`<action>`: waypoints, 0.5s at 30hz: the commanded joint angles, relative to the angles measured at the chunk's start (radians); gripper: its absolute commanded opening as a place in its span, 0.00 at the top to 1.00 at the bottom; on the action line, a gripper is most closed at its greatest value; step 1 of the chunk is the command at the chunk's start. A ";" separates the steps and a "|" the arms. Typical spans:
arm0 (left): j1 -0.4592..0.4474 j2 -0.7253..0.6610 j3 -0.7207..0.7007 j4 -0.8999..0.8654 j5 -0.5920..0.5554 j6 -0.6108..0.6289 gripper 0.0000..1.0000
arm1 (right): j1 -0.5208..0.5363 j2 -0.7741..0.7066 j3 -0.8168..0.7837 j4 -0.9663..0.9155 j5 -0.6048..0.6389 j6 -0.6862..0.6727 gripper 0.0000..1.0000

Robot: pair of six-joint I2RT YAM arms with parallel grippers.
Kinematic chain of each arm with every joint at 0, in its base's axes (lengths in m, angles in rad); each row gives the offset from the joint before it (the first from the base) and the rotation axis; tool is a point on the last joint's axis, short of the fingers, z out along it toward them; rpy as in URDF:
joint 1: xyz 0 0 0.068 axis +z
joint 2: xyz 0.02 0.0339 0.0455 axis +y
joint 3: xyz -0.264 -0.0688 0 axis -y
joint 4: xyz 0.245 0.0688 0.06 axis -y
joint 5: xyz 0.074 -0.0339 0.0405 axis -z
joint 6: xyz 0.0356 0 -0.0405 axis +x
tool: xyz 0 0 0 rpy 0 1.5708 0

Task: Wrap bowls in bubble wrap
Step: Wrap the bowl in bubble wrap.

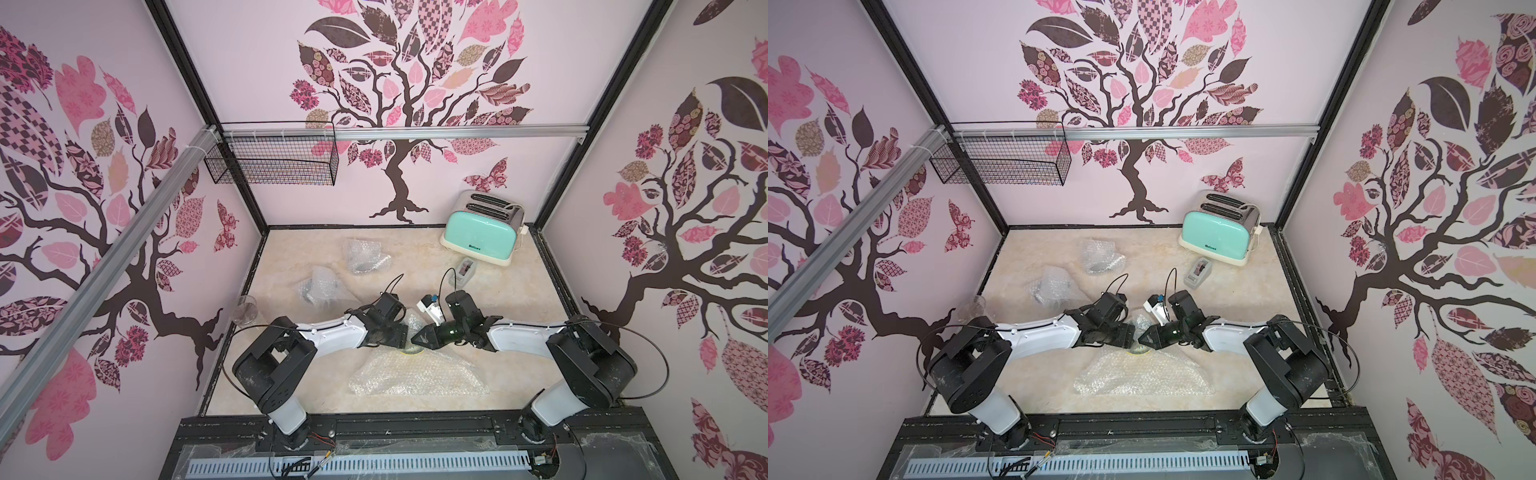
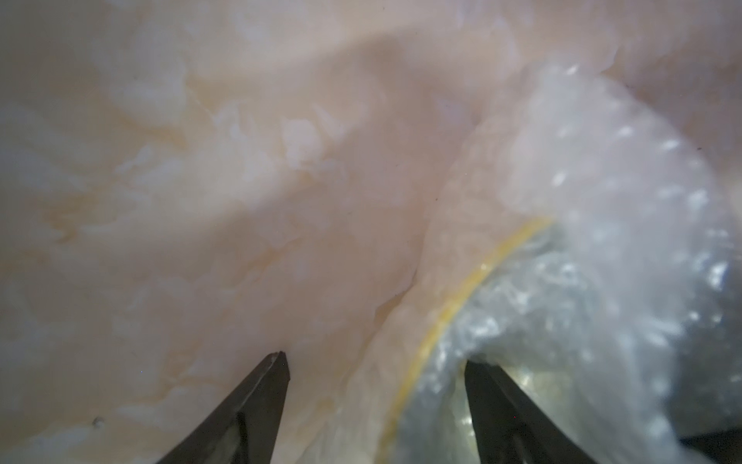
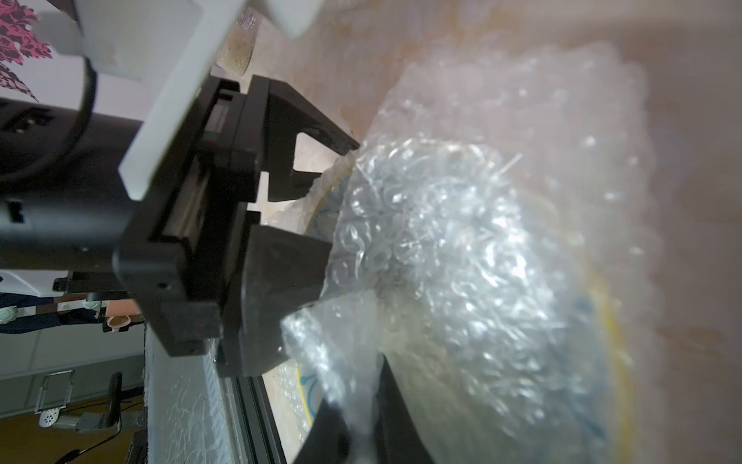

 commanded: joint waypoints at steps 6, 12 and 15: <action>-0.006 -0.153 -0.020 -0.121 -0.016 -0.054 0.18 | 0.009 0.026 0.017 -0.031 0.016 -0.026 0.87; 0.063 -0.256 -0.058 -0.081 0.006 -0.124 0.15 | 0.010 0.041 0.026 -0.029 0.000 -0.030 0.86; 0.165 -0.261 -0.090 0.014 0.178 -0.157 0.14 | 0.009 0.045 0.026 -0.029 0.000 -0.032 0.86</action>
